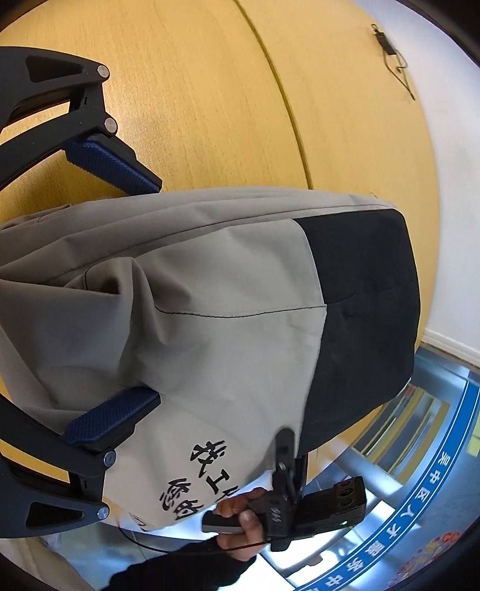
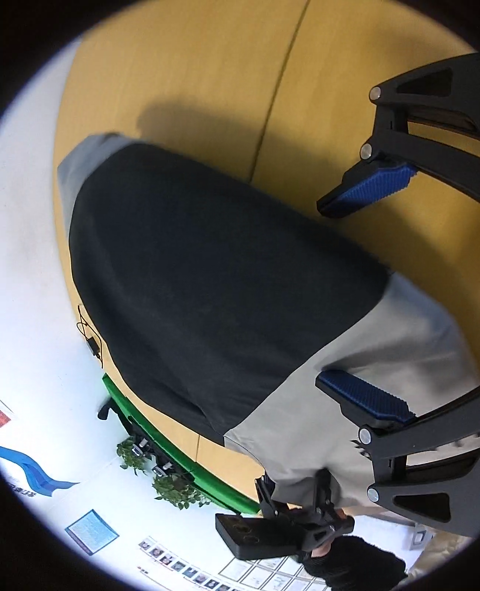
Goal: Fold clothes
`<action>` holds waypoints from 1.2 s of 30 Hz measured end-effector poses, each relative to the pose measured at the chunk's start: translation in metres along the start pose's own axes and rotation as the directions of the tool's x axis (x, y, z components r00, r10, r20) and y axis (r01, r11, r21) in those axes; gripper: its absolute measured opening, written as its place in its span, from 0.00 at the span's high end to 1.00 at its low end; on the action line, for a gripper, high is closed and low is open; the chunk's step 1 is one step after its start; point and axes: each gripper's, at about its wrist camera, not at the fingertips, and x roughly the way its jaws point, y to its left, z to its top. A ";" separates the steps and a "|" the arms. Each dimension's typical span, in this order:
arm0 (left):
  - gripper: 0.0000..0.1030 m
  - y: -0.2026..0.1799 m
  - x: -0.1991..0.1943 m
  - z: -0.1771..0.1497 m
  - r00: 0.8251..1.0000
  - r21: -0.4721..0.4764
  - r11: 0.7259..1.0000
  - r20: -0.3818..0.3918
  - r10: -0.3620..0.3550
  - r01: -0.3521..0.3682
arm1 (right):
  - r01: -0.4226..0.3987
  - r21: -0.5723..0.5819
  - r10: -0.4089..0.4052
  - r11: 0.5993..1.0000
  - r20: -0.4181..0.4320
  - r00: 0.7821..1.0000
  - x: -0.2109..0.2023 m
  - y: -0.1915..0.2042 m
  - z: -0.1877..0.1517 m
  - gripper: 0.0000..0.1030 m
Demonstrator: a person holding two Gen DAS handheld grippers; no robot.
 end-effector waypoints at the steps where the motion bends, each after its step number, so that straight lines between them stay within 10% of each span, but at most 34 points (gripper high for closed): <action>1: 0.10 0.001 -0.001 0.001 1.000 -0.023 0.999 -0.003 -0.026 0.026 | 0.024 -0.015 -0.024 1.000 -0.001 1.000 0.003 0.006 0.001 0.31; 10: 0.77 0.019 -0.014 0.001 0.972 -0.252 0.940 0.027 -0.232 0.231 | 0.181 -0.125 -0.172 0.976 0.079 0.982 -0.004 0.044 0.007 0.75; 17: 0.84 0.032 -0.045 0.017 0.948 -0.280 0.909 0.160 -0.274 0.310 | 0.200 -0.145 -0.159 0.969 0.250 0.955 -0.057 0.058 0.022 0.79; 24: 0.84 0.052 -0.087 0.120 0.917 -0.152 0.937 0.304 -0.259 0.315 | 0.183 -0.145 -0.114 0.972 0.393 0.913 -0.100 0.040 0.120 0.79; 29: 0.83 0.111 -0.050 0.180 0.935 -0.177 0.940 0.261 -0.240 0.290 | 0.098 -0.118 -0.054 0.988 0.328 0.943 -0.056 -0.017 0.207 0.78; 36: 0.81 0.173 0.036 0.183 0.960 -0.310 0.912 0.157 -0.230 0.269 | 0.101 -0.028 -0.096 0.994 0.133 0.986 0.069 -0.083 0.218 0.72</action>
